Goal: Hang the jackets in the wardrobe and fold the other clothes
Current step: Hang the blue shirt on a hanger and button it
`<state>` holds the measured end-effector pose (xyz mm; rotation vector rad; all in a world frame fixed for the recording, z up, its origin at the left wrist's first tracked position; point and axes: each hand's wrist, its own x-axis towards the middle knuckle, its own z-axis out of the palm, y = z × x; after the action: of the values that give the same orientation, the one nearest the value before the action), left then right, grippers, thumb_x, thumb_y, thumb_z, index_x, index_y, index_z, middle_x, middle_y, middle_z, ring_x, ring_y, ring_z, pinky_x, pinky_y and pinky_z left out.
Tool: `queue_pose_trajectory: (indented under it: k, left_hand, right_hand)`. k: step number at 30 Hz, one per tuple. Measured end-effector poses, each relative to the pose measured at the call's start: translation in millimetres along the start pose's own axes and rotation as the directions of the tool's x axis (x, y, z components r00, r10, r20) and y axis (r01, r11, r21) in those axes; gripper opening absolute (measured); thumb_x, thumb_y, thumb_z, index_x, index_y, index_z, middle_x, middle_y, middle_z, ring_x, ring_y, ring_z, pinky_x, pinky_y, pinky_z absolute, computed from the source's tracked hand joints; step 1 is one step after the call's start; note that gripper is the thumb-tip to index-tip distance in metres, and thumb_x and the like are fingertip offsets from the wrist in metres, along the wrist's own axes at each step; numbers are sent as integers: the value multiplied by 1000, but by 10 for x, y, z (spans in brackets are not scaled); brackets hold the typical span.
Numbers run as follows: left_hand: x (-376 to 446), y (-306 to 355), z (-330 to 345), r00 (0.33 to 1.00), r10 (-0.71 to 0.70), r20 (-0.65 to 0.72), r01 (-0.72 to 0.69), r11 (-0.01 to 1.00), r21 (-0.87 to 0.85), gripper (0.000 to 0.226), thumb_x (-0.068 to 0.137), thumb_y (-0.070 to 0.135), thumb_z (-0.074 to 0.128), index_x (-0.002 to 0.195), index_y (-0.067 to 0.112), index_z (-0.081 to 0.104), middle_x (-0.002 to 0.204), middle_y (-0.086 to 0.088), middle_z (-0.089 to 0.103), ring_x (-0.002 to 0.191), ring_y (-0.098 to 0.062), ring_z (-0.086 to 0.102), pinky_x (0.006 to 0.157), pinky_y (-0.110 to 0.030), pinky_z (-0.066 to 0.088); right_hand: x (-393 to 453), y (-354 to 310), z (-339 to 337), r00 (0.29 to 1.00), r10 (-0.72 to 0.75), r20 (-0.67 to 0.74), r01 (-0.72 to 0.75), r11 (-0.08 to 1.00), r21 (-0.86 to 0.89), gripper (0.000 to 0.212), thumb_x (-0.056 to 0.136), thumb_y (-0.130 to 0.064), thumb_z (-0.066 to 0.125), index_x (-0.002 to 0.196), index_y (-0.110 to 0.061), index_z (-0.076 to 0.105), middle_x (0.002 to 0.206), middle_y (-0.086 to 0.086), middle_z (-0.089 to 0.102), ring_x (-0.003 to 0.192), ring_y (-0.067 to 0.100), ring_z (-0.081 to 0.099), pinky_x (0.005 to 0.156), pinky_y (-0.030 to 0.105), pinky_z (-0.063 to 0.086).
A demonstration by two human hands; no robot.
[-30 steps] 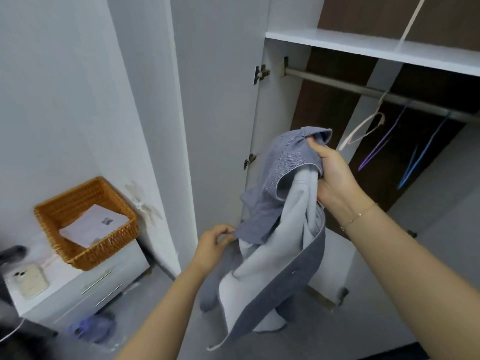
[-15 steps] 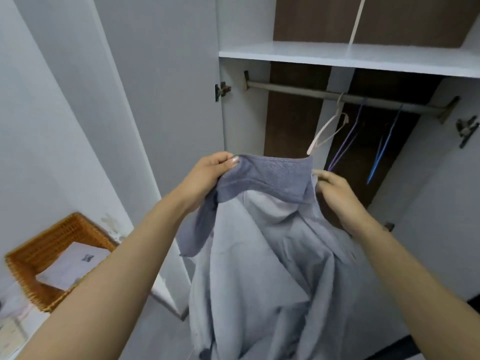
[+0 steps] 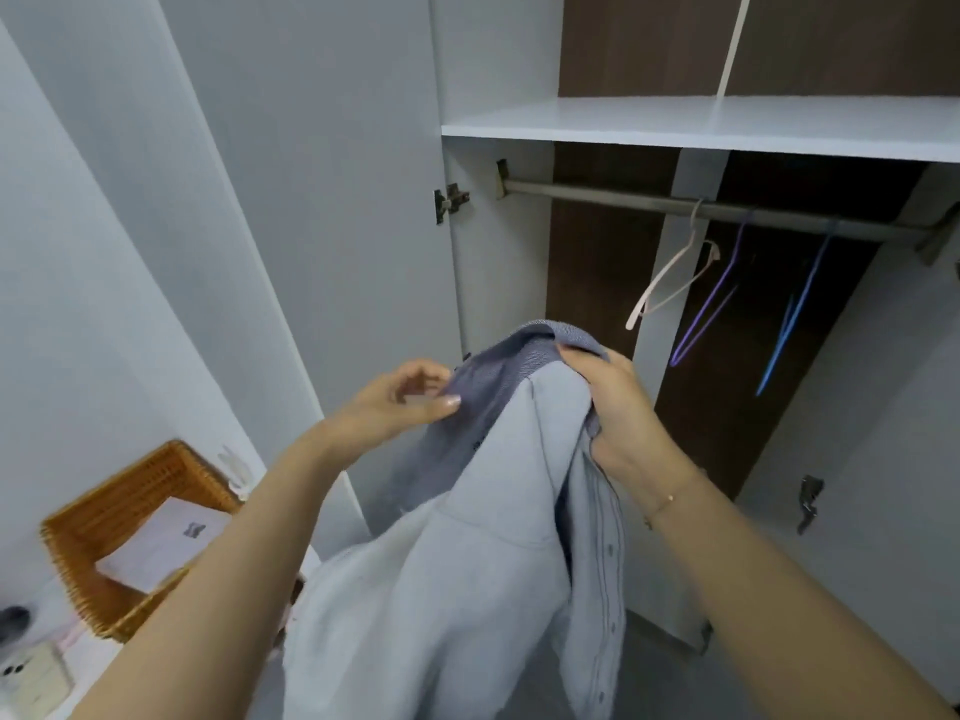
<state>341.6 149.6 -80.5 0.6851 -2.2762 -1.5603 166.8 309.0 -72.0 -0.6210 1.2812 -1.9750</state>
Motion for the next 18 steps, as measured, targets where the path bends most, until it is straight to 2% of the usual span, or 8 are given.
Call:
queue_pose_trajectory:
  k: [2, 5, 8, 10, 11, 13, 16, 18]
  left_hand:
    - [-106, -449, 85, 977, -212, 31, 208, 973, 104, 53, 84, 30, 74, 132, 22, 53, 134, 9, 55, 128, -5, 47, 112, -31, 36]
    - [-106, -858, 532, 945, -326, 6, 326, 945, -1, 53, 92, 25, 68, 138, 26, 43, 146, 6, 44, 132, -9, 42, 109, -27, 39]
    - [100, -999, 972, 938, -340, 66, 346, 930, -122, 57, 89, 19, 70, 137, 26, 40, 135, 15, 49, 123, -6, 46, 95, -20, 40]
    - [275, -1049, 1140, 932, -363, 13, 363, 931, -48, 31, 91, 15, 67, 120, 12, 59, 122, 0, 63, 103, -7, 50, 81, -21, 37]
    - [351, -1083, 1202, 928, -368, -53, 367, 930, -35, 16, 93, 14, 65, 103, 3, 63, 106, -11, 68, 92, -9, 49, 77, -23, 36]
    - [448, -1106, 1231, 915, -361, -182, 340, 931, -133, 20, 93, 23, 66, 84, 5, 63, 82, -10, 63, 78, -14, 49, 72, -30, 38]
    - [470, -917, 988, 878, -376, -296, 313, 919, -240, 43, 82, 51, 73, 95, 11, 72, 91, -3, 74, 83, -20, 67, 78, -36, 52]
    - [515, -740, 745, 927, -279, -249, 215, 943, -256, 55, 64, 58, 78, 92, 11, 74, 91, -5, 76, 84, -23, 72, 73, -34, 56]
  right_hand:
    - [97, -54, 24, 999, 39, 27, -42, 992, 116, 37, 95, -12, 53, 68, -15, 78, 69, 3, 73, 64, 13, 71, 60, 25, 56]
    - [211, -172, 12, 992, 71, 101, -95, 961, 258, 44, 95, -15, 49, 61, -17, 77, 68, 4, 72, 61, 14, 71, 55, 25, 56]
    - [323, -253, -67, 992, 43, 121, -77, 955, 288, 43, 94, -13, 49, 62, -15, 77, 68, 5, 72, 61, 15, 71, 56, 26, 56]
    - [401, -304, -161, 996, 46, 81, -66, 962, 264, 37, 93, -11, 51, 67, -13, 77, 72, 7, 72, 64, 17, 71, 59, 27, 57]
    - [449, -338, -237, 998, 53, 47, -62, 970, 234, 32, 92, -12, 53, 71, -12, 78, 75, 8, 73, 66, 18, 71, 61, 27, 58]
    - [565, -431, -440, 994, 44, -98, -34, 994, 105, 17, 89, -14, 61, 85, -8, 77, 84, 11, 75, 75, 22, 72, 68, 30, 59]
    - [832, -450, -914, 938, -104, -332, 39, 980, -194, 6, 85, -11, 68, 84, -9, 73, 87, 15, 74, 73, 19, 71, 64, 26, 57]
    - [981, -368, -1217, 930, -130, -344, -20, 916, -400, 6, 86, -9, 67, 83, -6, 71, 84, 17, 71, 71, 21, 69, 61, 25, 56]
